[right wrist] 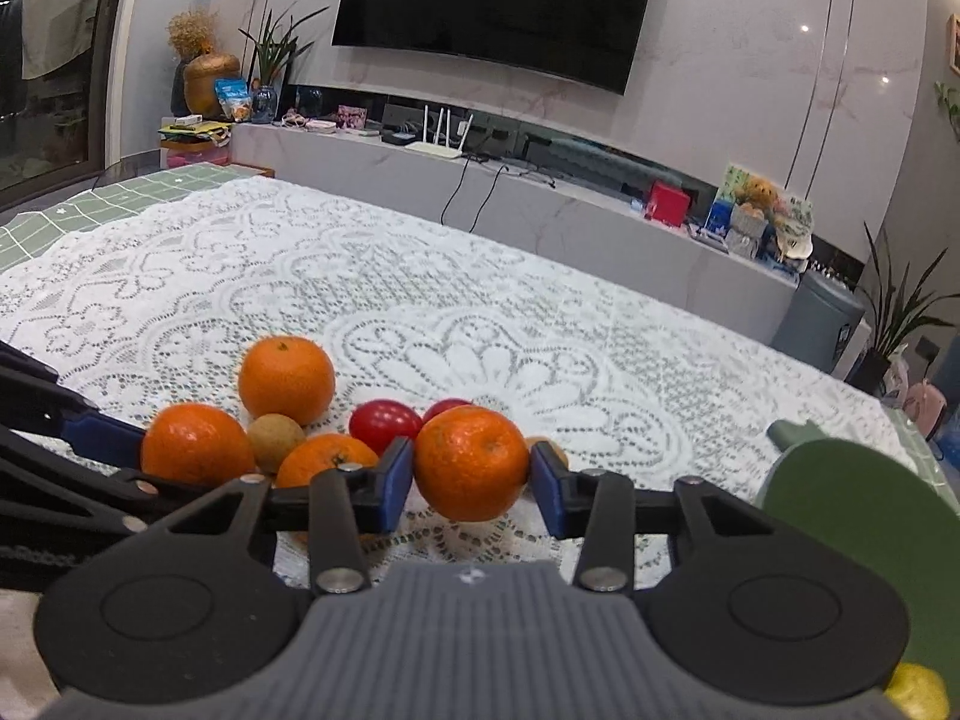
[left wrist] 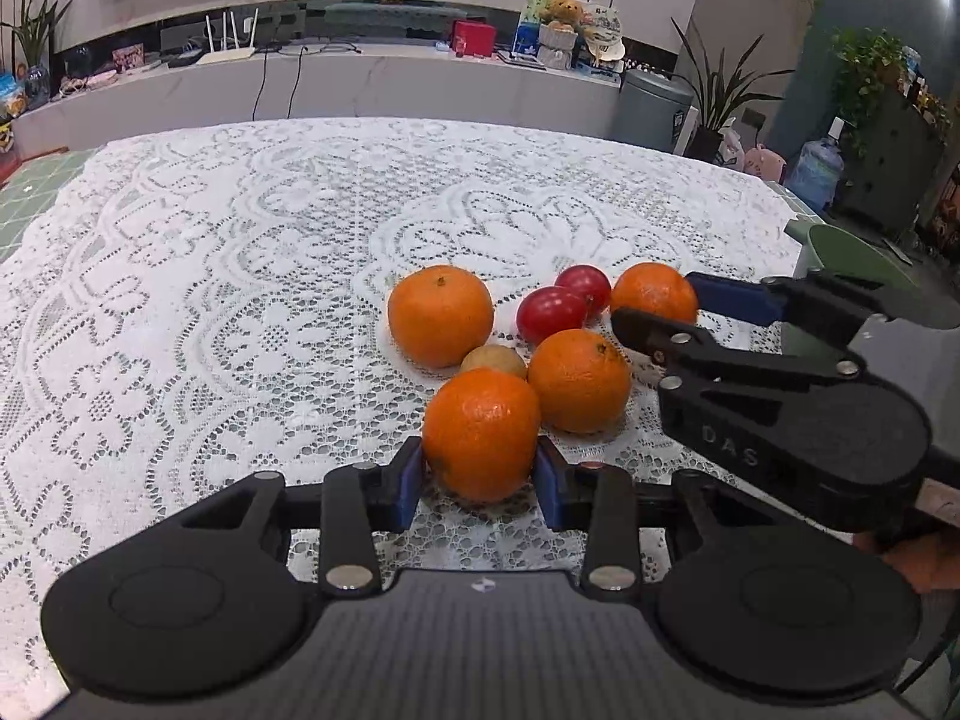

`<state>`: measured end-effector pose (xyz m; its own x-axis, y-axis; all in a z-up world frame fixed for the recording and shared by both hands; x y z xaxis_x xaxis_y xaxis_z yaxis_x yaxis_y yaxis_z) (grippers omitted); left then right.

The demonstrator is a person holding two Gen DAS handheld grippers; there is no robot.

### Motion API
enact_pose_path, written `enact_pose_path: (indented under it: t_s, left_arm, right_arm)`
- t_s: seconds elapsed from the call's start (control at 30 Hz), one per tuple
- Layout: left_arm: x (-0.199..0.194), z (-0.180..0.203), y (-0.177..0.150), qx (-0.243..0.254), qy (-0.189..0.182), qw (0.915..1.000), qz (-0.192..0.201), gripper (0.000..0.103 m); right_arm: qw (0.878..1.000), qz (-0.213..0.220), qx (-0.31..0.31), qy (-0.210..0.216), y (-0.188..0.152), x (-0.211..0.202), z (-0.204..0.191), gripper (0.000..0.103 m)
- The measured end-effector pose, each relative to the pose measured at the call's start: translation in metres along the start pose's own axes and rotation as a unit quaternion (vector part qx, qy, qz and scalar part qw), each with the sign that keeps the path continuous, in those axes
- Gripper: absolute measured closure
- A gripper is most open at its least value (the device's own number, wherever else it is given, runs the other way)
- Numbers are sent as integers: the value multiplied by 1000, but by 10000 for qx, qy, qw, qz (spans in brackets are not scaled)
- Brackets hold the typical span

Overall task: Organize fruits
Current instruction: 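Grasp an orange with the left tool while the right tool grasps another orange, then carry both oranges to the green colander and lower them beside the pears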

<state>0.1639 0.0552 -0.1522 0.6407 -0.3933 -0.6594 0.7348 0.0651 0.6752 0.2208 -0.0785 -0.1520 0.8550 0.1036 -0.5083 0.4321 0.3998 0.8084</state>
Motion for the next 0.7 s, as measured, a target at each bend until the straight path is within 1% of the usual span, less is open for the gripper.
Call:
enact_pose_path:
  t_s: [0.3, 0.4, 0.53, 0.7]
  left_arm:
    - [-25, 16, 12, 42, -215, 9990, 402, 61]
    - [-35, 30, 18, 188, -362, 9981, 470, 61]
    - [-44, 50, 25, 300, -565, 9966, 517, 61]
    - [-50, 80, 37, 429, -962, 9931, 517, 61]
  right_arm:
    - [9998, 153, 28, 107, 12, -46, 18, 63]
    - [9998, 112, 118, 151, 17, -62, 32, 63]
    - [9998, 102, 172, 55, 21, -82, 53, 63]
    - [9998, -21, 203, -86, 9, -109, 84, 63]
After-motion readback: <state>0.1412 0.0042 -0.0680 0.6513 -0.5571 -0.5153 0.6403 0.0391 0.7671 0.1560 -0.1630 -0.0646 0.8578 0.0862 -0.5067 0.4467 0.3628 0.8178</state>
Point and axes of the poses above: each gripper's, at about its wrist camera, not at the fingertips, and x roughly the way its jaws point, z to its right, y to its top, the point moved 8 cm from there along x, roughly the way its jaws point, and after that the axes turned 15 degrees about -y, right-handed, at the moved point
